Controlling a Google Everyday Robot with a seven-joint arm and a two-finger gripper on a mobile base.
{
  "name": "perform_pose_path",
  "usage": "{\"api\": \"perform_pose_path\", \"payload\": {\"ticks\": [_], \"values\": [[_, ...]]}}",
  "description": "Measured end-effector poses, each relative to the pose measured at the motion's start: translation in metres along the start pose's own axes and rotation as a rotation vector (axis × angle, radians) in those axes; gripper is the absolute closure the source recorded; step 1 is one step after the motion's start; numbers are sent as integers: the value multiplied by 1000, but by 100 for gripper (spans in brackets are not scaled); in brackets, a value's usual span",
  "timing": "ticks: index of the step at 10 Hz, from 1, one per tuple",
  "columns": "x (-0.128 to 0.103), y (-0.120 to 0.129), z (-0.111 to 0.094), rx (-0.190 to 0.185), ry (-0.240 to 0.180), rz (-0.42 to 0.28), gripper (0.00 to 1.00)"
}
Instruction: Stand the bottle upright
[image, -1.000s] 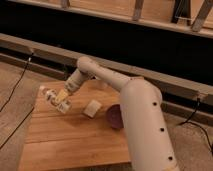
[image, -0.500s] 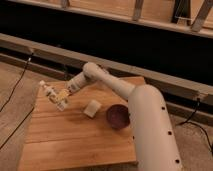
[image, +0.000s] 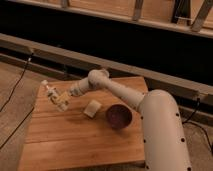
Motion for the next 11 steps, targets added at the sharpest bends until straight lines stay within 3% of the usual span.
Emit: {"api": "perform_pose_path", "payload": {"ticks": [5,10,11], "values": [[26,9,20,80,-66,-36,100],[10,35,20,127,-161,-120,100],[6,39,20,142,-197,-117,100]]}}
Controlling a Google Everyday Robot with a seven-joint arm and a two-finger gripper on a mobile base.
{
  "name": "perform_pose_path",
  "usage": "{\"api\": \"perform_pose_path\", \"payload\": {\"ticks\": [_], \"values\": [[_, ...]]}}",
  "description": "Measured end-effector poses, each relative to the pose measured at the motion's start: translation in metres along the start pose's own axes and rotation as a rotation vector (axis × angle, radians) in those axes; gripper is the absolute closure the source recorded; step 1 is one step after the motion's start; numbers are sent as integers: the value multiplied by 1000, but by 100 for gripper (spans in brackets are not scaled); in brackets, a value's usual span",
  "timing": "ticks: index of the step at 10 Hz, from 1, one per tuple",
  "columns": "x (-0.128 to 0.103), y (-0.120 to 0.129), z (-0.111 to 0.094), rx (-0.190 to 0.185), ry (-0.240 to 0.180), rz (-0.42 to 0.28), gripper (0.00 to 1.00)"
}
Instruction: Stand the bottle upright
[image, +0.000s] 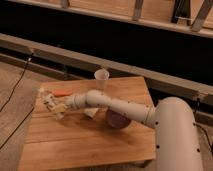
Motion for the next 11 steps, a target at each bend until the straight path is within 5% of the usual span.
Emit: {"api": "perform_pose_path", "payload": {"ticks": [3,6,11], "values": [[7,-8,7,93,-95,69,100],[23,0,14,154,-147,62,100],[27,23,18,177,-178,-26,100]]}}
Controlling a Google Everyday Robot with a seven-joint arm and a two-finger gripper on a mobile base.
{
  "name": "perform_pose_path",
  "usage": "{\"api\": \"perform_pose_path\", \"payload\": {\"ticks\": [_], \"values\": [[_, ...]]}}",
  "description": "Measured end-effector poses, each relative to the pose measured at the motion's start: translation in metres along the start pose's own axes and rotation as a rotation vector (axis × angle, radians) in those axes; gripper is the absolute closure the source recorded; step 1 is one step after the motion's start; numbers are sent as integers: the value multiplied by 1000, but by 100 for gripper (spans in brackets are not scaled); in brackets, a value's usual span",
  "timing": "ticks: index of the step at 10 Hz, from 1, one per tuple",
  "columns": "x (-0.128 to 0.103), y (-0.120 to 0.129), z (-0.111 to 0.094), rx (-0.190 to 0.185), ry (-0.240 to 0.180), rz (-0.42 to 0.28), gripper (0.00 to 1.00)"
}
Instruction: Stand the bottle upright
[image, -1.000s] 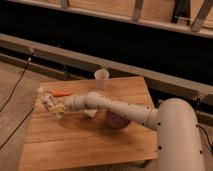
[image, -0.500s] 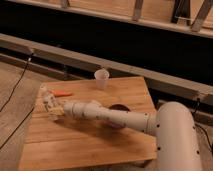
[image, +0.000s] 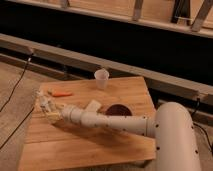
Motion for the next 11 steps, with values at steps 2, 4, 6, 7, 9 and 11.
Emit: {"api": "perform_pose_path", "payload": {"ticks": [2,4,6,7,9,11], "values": [[0,8,0,11,-25,-23,100],[-3,13,1,35,-63,-31,100],[-4,17,0,69,-108,-32,100],[-3,17,0,85,-123,-29,100],[-2,19,-1,103,-135,-31,100],[0,21,-1,111,-138,-36,100]]}}
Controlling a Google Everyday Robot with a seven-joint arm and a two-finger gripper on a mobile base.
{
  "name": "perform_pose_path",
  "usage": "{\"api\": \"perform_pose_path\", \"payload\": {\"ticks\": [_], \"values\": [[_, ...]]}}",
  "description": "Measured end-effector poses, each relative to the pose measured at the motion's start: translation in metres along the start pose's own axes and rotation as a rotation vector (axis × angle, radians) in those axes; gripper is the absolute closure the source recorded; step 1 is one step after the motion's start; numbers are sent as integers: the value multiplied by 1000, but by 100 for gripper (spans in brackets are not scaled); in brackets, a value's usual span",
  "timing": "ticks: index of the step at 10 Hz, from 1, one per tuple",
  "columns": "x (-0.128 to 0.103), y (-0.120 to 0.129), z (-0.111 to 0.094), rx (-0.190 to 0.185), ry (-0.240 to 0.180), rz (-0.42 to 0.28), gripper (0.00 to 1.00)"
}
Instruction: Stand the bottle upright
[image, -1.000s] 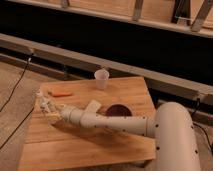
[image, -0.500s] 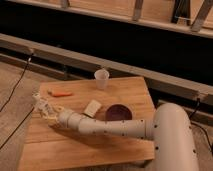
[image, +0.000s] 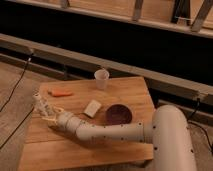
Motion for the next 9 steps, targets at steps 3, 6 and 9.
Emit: {"api": "perform_pose_path", "payload": {"ticks": [3,6,9], "values": [[4,-2,1,7,-1,-7,100],[5,-5,1,11,-4,-11,100],[5,-5,-2,14,-12,-8,80]]}}
